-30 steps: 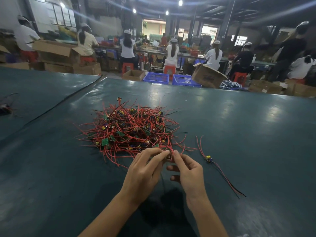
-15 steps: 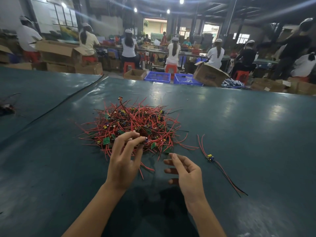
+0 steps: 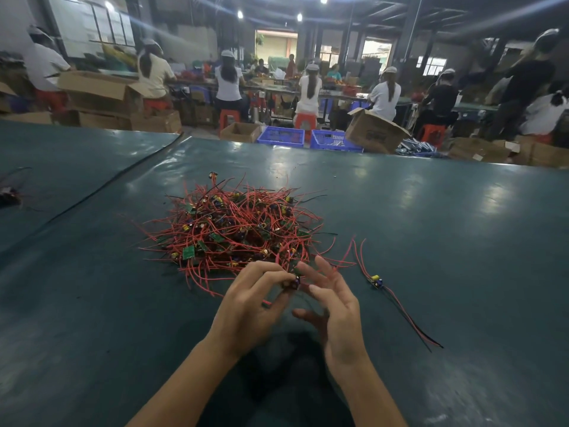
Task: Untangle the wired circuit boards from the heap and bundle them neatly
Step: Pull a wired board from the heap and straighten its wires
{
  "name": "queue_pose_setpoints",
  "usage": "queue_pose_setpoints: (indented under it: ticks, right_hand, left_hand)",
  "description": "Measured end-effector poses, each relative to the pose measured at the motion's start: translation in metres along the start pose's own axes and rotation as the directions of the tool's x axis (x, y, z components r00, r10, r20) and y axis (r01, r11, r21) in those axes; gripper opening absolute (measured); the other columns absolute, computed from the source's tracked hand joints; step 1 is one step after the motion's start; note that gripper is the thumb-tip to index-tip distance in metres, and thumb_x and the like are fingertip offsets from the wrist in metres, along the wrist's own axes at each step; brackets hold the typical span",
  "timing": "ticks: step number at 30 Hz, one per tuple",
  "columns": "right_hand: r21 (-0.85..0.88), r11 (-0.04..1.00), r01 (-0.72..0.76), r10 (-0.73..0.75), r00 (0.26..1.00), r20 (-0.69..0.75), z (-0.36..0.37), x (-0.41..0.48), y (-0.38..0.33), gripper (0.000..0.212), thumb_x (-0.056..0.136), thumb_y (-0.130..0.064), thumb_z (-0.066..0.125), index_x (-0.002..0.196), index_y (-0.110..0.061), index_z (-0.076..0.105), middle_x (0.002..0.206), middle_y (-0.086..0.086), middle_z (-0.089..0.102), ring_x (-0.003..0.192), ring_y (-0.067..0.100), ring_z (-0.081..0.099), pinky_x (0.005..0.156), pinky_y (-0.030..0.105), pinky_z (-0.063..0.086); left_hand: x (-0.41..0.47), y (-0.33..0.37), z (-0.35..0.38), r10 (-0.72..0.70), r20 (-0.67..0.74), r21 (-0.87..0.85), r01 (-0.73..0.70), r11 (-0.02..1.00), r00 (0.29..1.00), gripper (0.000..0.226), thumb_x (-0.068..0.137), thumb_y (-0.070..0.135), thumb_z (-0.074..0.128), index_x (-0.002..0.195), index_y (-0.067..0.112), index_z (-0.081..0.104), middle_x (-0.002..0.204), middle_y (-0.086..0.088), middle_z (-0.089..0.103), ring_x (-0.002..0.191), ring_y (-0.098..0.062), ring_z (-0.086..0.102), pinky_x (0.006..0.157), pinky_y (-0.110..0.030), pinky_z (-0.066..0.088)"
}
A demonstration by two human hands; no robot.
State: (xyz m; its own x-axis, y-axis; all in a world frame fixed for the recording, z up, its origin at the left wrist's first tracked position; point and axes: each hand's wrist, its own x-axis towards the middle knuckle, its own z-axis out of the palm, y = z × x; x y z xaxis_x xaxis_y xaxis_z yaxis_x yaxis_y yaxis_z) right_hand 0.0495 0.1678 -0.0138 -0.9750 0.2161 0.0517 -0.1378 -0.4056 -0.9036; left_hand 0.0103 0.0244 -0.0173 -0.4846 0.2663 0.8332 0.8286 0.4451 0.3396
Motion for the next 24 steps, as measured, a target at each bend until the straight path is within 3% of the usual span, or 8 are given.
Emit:
queue_pose_setpoints:
  ticks: [4,8,12,15,18,24]
  right_hand:
    - [0.092,0.995,-0.028,0.041,0.989,-0.143,-0.008,0.007,0.0,0.039,0.095,0.0,0.046,0.122,-0.023,0.061,0.113,-0.008,0.073,0.093,0.01,0.07,0.056,0.03,0.056]
    - [0.031,1.0,-0.008,0.014,0.977,-0.214,-0.013,0.009,0.0,0.032,0.098,-0.009,0.053,0.126,-0.024,0.06,0.117,-0.011,0.069,0.096,0.011,0.069,0.055,0.029,0.055]
    - [-0.281,0.955,0.092,-0.135,0.981,-0.14,-0.008,0.005,0.007,0.049,0.095,-0.017,0.06,0.142,-0.023,0.046,0.124,-0.018,0.058,0.097,-0.002,0.065,0.062,0.029,0.058]
    - [-0.375,0.92,0.114,-0.146,0.988,-0.057,0.0,0.001,0.009,0.031,0.089,-0.017,0.069,0.119,-0.025,0.066,0.102,-0.008,0.073,0.089,0.003,0.068,0.082,0.044,0.057]
    - [-0.376,0.916,0.139,-0.152,0.988,-0.004,0.006,-0.003,0.008,0.015,0.088,-0.02,0.07,0.09,-0.034,0.077,0.083,-0.006,0.075,0.072,0.007,0.064,0.068,0.033,0.054]
    - [-0.314,0.943,0.113,-0.127,0.992,-0.024,0.003,-0.004,0.005,0.01,0.08,-0.038,0.071,0.088,-0.037,0.077,0.076,-0.005,0.072,0.063,0.008,0.059,0.055,0.023,0.05]
  left_hand:
    - [0.0,-0.011,0.0,-0.114,-0.19,0.027,0.121,0.992,0.975,0.016,0.08,0.004,0.071,0.096,0.002,0.069,0.103,-0.008,0.061,0.1,-0.018,0.059,0.089,-0.028,0.051]
    - [0.001,-0.019,-0.004,-0.144,-0.306,0.013,0.155,0.988,0.941,0.021,0.079,0.002,0.071,0.099,0.004,0.068,0.108,-0.006,0.06,0.105,-0.015,0.058,0.095,-0.023,0.046]
    - [0.001,-0.014,-0.001,-0.112,-0.255,-0.006,0.114,0.993,0.96,0.021,0.08,0.002,0.071,0.1,0.005,0.069,0.109,-0.003,0.059,0.107,-0.009,0.057,0.095,-0.019,0.045]
    - [0.0,-0.009,0.0,-0.089,-0.186,-0.004,0.09,0.996,0.979,0.022,0.081,0.004,0.071,0.103,0.005,0.071,0.109,-0.004,0.061,0.107,-0.012,0.059,0.095,-0.021,0.047]
    - [-0.002,-0.006,0.002,-0.049,-0.089,-0.01,0.049,0.999,0.995,0.023,0.082,0.006,0.071,0.105,0.005,0.071,0.109,-0.005,0.062,0.106,-0.016,0.061,0.09,-0.028,0.053]
    - [-0.005,-0.003,0.005,-0.013,0.011,-0.025,0.013,1.0,1.0,0.029,0.077,0.003,0.073,0.106,0.003,0.072,0.107,-0.007,0.064,0.101,-0.018,0.063,0.085,-0.032,0.054]
